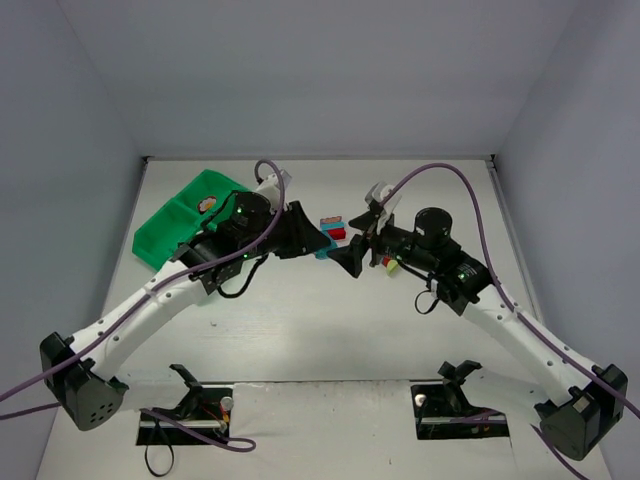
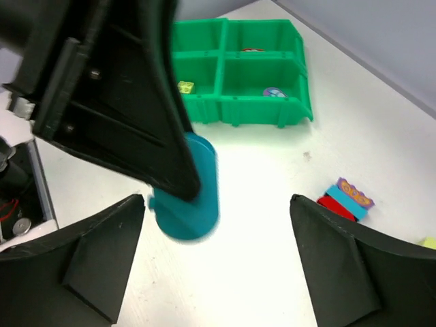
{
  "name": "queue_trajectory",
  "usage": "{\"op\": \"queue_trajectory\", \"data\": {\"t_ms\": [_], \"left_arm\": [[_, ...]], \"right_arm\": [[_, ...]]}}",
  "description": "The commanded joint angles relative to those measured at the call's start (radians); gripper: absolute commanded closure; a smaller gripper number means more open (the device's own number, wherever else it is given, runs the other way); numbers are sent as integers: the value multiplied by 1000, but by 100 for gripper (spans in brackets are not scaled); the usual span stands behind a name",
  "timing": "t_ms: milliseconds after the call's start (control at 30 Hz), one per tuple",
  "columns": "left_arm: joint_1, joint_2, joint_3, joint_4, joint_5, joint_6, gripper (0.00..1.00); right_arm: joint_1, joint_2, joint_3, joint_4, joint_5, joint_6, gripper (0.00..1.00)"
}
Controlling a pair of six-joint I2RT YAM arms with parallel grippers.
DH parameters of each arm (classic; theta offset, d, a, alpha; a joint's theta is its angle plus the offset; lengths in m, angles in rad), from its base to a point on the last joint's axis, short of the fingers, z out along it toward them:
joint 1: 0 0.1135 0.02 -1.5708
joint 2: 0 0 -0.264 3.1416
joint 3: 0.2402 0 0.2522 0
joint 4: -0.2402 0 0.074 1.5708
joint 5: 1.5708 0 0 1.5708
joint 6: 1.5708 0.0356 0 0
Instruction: Sort the legos into containers by color
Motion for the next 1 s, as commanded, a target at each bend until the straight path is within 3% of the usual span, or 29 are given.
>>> {"op": "queue_trajectory", "data": {"t_ms": [0, 133, 167, 300, 467, 667, 900, 967], "left_arm": [[23, -79, 35, -106, -185, 100, 100], [144, -123, 42, -248, -327, 157, 100], [231, -127, 36, -288, -339, 174, 100], [441, -127, 14, -317, -386, 231, 100], [673, -27, 26, -288, -373, 273, 100], [839, 172, 84, -216, -396, 301, 100], [919, 367, 187, -149, -389, 335, 100], [928, 415, 212, -121, -390, 338, 96]], "right_arm": [[4, -33, 4, 29, 106, 36, 14], [1, -39, -19, 9, 246, 112, 11], [0, -39, -22, 7, 278, 141, 9], [-5, -13, -24, -14, 418, 171, 2], [-10, 52, 1, -42, 531, 206, 1], [-17, 134, 10, -42, 541, 237, 1], [-19, 234, 19, -39, 588, 227, 1], [-20, 253, 27, -39, 597, 226, 1]]}}
